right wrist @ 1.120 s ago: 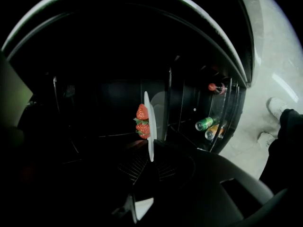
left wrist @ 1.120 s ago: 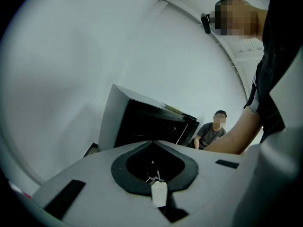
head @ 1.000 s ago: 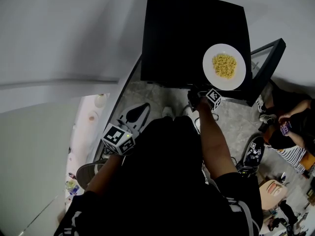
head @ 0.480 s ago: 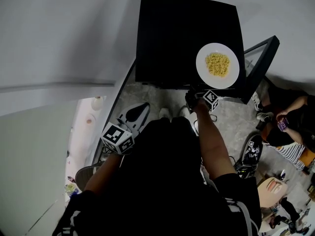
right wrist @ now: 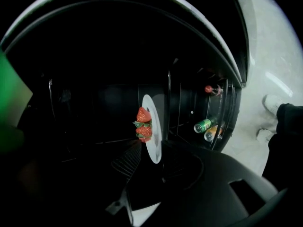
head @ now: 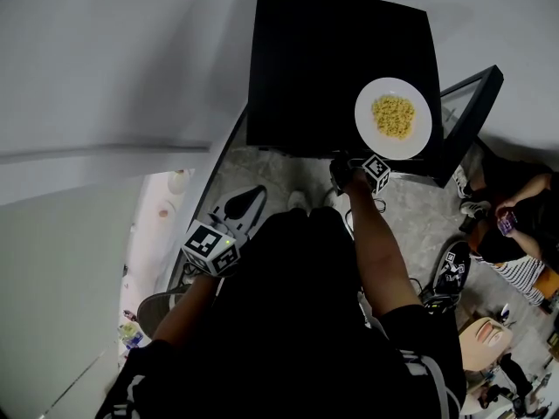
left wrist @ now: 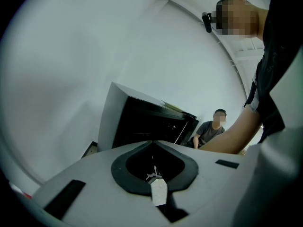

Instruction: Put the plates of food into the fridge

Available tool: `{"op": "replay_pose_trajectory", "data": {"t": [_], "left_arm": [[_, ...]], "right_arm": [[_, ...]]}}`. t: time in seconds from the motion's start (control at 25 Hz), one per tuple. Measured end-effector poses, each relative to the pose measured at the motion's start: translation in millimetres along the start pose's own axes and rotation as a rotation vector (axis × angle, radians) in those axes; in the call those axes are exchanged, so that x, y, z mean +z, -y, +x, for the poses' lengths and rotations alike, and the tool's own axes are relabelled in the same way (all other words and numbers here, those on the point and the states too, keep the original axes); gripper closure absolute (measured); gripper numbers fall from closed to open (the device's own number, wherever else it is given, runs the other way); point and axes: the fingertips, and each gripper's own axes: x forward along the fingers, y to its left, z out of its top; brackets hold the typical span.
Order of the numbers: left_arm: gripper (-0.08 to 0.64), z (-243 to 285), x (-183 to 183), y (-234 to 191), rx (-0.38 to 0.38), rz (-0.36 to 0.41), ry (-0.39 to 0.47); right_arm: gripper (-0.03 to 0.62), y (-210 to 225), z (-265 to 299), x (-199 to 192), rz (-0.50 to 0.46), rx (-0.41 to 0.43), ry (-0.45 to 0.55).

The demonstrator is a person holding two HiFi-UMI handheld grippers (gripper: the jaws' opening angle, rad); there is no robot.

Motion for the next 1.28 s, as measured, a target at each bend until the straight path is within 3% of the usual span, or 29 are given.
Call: {"op": "replay_pose_trajectory", "data": {"t": [0.12,0.48,0.68,0.84,0.92,1.08,1.28], "left_arm": [[0.54,2,3,-2,-0.006,0.003,0.004],[0.54,9,4,3,-0.039,0.022,-0.014],[0.54,5,1,2,-0.025,0.014,-0.022],[0.54,3,-3,0,-0.018,0.005,-0.02],[0.54,3,-4,0,-0.019,0.005,-0.016],[0.54,5,0,-2,-0.025,0.001,-0.001],[0.54,15,10,4,-0.061,-0.004,0.036]], "right_arm": [[0.418,3,-6,-3,-0.002,-0.009,0.003],[0.355,3,-6,0,0.011,0.008,0.023],[0.3,-5,8,6,0.039,-0.056,0.082],[0.288,18,5,15,0.009,-0.162,0.111],[0.287,16,-2,11,0.001,-0.175,0.113],[0.288,11,-16,2,-0.033,-0.118,0.07],[0.288,-31,-53,-32,-0.246,0.081,-0.139]]}}
